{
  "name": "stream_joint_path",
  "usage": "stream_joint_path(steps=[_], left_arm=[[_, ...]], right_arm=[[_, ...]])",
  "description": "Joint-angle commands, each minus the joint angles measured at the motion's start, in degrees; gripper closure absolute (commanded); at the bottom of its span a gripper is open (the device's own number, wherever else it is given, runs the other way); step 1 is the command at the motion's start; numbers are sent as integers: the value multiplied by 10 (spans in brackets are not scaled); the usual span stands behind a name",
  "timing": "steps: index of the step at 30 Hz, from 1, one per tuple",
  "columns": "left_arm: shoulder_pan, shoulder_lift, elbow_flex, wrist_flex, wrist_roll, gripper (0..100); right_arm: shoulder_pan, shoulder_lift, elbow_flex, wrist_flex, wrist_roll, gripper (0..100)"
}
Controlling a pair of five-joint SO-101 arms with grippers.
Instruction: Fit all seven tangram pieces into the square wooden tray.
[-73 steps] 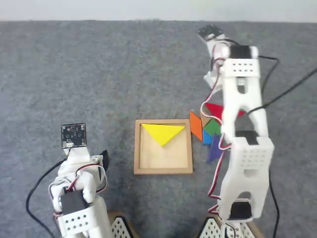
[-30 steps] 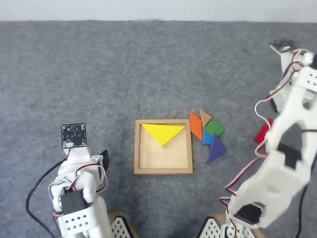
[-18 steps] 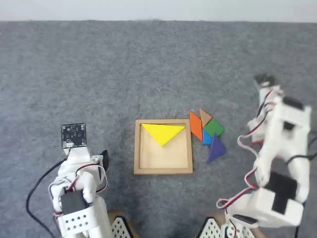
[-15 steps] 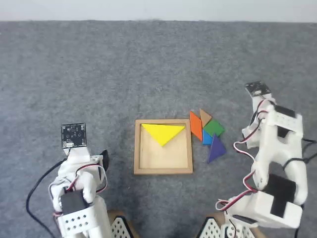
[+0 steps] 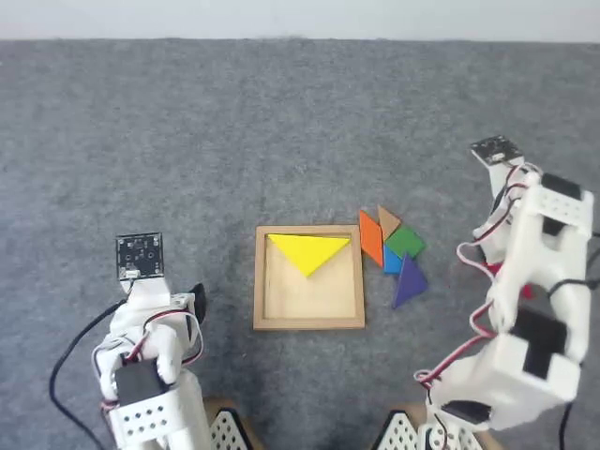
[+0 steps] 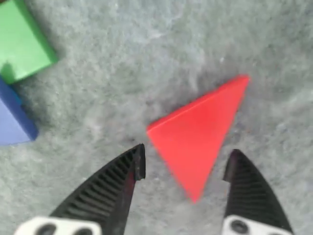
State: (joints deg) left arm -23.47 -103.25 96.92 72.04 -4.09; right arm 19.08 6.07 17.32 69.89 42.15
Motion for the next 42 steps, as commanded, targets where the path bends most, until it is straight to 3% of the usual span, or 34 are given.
stream_joint_path(steps=[1,26,33,42], left_arm=[[-3,-9,-5,3,5,755],[-3,-9,-5,3,5,755],[-3,-9,-5,3,5,755],[-3,-9,-5,3,5,755]], right_arm=[[11,52,-60,15,29,738],[2,160,-72,-34,29,705],[5,163,-81,-30,29,846],[5,160,-85,-30,12,856]])
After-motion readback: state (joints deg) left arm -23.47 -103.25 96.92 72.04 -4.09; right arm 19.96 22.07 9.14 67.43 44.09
